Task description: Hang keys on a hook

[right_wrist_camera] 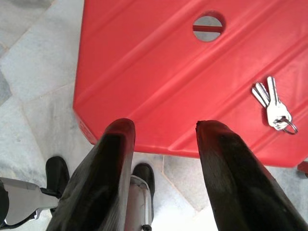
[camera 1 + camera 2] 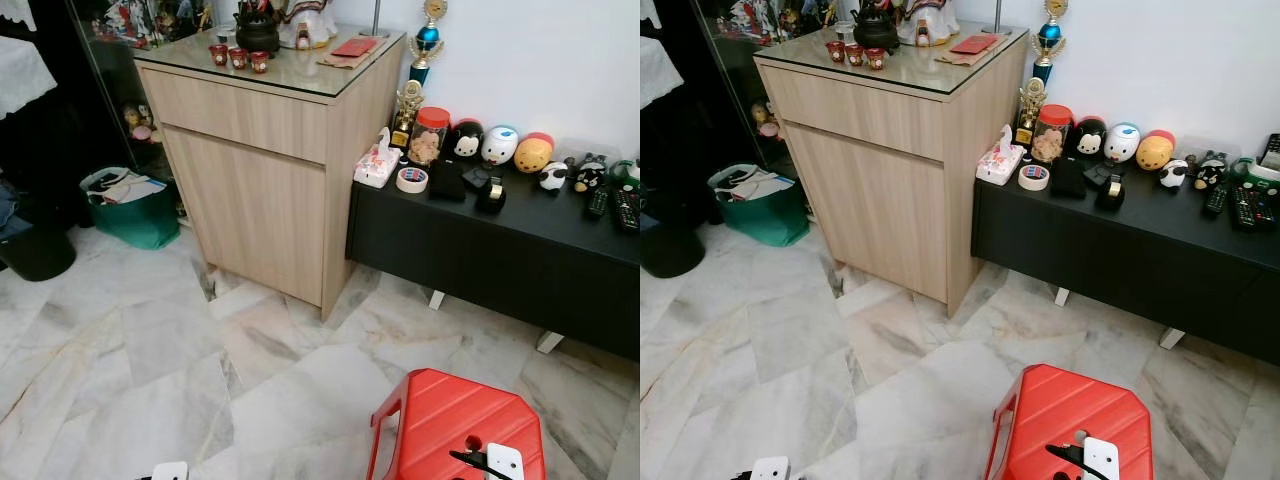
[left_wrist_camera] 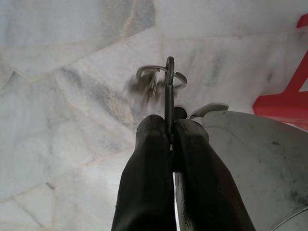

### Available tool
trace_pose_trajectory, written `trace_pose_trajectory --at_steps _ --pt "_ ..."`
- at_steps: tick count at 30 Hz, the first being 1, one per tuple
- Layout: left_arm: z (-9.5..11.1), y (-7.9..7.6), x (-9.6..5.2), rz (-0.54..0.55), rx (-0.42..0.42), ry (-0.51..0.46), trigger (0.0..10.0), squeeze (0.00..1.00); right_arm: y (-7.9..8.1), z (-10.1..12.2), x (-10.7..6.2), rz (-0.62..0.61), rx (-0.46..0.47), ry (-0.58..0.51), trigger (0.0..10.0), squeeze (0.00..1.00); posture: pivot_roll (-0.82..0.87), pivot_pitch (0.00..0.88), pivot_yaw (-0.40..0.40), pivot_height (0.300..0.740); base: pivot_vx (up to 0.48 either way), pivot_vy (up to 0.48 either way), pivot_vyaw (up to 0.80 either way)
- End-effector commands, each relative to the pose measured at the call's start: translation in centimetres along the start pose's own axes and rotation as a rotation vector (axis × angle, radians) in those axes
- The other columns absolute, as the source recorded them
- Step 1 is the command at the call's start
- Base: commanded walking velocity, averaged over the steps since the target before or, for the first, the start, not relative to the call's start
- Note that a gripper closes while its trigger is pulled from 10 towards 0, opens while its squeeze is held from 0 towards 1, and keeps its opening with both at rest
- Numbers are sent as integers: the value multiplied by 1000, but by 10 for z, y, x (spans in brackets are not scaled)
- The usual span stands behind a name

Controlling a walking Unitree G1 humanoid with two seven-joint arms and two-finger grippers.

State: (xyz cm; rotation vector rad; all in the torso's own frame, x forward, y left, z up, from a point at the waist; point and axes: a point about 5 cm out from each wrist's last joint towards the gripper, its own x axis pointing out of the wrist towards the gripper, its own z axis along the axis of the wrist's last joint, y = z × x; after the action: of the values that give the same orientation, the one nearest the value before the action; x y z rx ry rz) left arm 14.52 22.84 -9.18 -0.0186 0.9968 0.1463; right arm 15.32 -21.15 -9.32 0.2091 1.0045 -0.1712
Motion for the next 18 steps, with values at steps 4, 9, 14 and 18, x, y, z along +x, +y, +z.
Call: trace_pose_trajectory --at_steps 4,9,14,18 --pt "-3 3 -1 4 11 11 10000 0 0 1 0 2 10 -8 10000 0 48 0 -29 713 0 0 0" --pt "-2 2 -1 3 6 12 10000 0 0 0 0 1 15 -7 10000 0 48 0 -34 713 -49 0 0" --pt "-2 1 0 0 2 12 10000 0 -1 0 0 -6 23 -8 10000 0 43 0 -35 713 -252 0 0" --pt "-2 0 0 -6 -2 12 10000 0 -2 0 0 -11 31 -9 10000 0 42 0 -38 713 -258 0 0"
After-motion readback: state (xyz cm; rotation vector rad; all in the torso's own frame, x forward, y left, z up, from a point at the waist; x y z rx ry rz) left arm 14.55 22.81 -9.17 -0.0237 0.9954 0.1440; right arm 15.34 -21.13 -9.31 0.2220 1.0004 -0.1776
